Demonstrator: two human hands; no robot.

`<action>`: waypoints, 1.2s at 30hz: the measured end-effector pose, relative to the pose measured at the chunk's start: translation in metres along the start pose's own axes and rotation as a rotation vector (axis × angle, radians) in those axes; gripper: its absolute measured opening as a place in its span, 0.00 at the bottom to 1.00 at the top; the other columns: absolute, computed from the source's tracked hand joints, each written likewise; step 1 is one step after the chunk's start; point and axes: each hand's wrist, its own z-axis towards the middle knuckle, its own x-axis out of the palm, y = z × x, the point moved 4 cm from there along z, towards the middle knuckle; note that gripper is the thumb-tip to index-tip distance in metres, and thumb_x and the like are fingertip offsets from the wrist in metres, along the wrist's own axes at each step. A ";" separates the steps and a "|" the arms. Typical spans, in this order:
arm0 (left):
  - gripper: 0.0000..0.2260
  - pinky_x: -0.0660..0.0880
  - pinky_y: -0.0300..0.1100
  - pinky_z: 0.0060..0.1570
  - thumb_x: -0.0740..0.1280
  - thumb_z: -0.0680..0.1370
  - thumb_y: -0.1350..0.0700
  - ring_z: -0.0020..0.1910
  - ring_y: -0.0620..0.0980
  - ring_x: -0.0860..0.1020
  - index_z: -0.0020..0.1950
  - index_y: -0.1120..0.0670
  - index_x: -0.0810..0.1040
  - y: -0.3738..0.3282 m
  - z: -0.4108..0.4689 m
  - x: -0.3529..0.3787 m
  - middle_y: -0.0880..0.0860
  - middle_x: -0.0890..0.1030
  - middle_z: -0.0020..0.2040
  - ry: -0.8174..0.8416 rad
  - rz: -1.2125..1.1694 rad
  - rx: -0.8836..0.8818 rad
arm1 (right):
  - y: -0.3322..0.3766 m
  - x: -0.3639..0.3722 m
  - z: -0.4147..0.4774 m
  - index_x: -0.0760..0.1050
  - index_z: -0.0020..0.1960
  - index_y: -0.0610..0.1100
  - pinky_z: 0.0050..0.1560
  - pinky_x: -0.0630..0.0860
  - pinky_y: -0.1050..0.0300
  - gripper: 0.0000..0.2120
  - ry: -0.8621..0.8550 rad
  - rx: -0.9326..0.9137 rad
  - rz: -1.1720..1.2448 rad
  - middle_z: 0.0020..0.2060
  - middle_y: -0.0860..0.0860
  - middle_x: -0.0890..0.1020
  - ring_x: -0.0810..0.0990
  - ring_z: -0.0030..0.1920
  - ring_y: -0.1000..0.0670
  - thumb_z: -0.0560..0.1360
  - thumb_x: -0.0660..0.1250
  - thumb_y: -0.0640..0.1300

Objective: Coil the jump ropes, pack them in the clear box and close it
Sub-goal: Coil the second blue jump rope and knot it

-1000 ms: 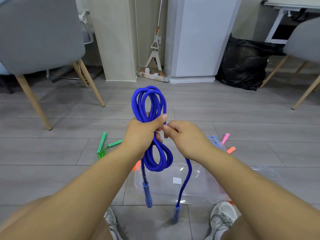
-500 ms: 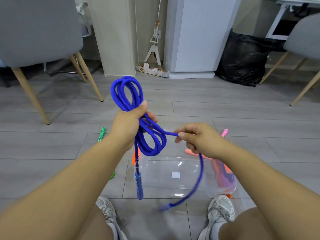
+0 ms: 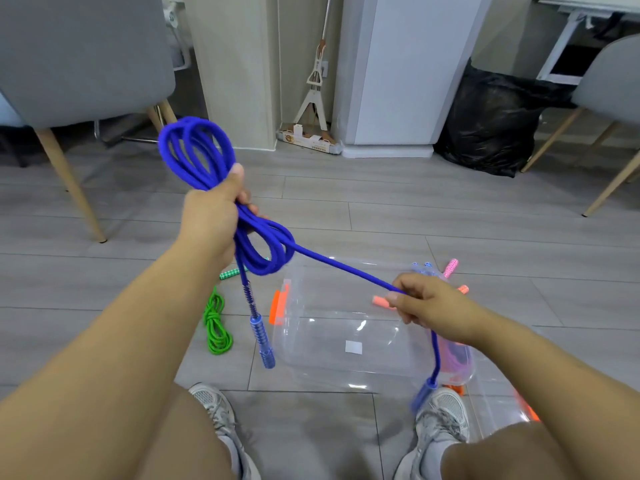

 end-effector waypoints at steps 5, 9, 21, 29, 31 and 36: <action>0.14 0.75 0.41 0.28 0.66 0.78 0.54 0.23 0.46 0.69 0.35 0.56 0.68 0.006 0.005 -0.014 0.49 0.67 0.27 -0.016 0.187 -0.004 | -0.010 -0.001 0.006 0.75 0.44 0.48 0.31 0.66 0.66 0.05 -0.101 0.010 0.033 0.28 0.55 0.76 0.67 0.29 0.54 0.78 0.62 0.45; 0.13 0.77 0.46 0.35 0.70 0.75 0.53 0.22 0.47 0.70 0.38 0.56 0.68 0.019 0.002 -0.009 0.50 0.69 0.24 0.026 0.388 -0.022 | -0.001 -0.014 0.008 0.78 0.42 0.52 0.37 0.71 0.69 0.06 -0.299 -0.029 -0.048 0.35 0.50 0.78 0.75 0.34 0.57 0.76 0.65 0.50; 0.23 0.71 0.49 0.37 0.69 0.67 0.35 0.33 0.53 0.67 0.37 0.52 0.65 0.047 -0.031 0.037 0.55 0.64 0.33 0.377 0.656 0.014 | 0.087 0.005 0.020 0.78 0.40 0.56 0.45 0.72 0.67 0.08 -0.144 -0.266 0.011 0.33 0.57 0.79 0.76 0.36 0.62 0.75 0.67 0.45; 0.06 0.68 0.31 0.29 0.75 0.69 0.60 0.27 0.41 0.69 0.38 0.55 0.78 0.057 -0.038 0.047 0.45 0.73 0.28 0.651 0.645 -0.089 | 0.094 0.010 0.036 0.80 0.44 0.45 0.26 0.64 0.71 0.06 -0.059 -0.107 0.125 0.23 0.58 0.75 0.70 0.23 0.59 0.76 0.65 0.43; 0.14 0.69 0.32 0.28 0.75 0.66 0.67 0.26 0.42 0.69 0.32 0.50 0.75 0.059 -0.037 0.046 0.44 0.71 0.27 0.687 0.670 -0.127 | 0.092 0.011 0.038 0.80 0.40 0.48 0.29 0.64 0.64 0.08 -0.018 -0.063 0.132 0.29 0.54 0.74 0.67 0.29 0.54 0.76 0.65 0.45; 0.15 0.70 0.38 0.31 0.75 0.67 0.66 0.28 0.46 0.68 0.32 0.53 0.71 0.062 -0.036 0.046 0.49 0.69 0.28 0.658 0.711 -0.134 | 0.089 0.009 0.038 0.77 0.39 0.46 0.29 0.63 0.61 0.10 0.008 -0.030 0.205 0.33 0.51 0.71 0.64 0.31 0.52 0.78 0.63 0.45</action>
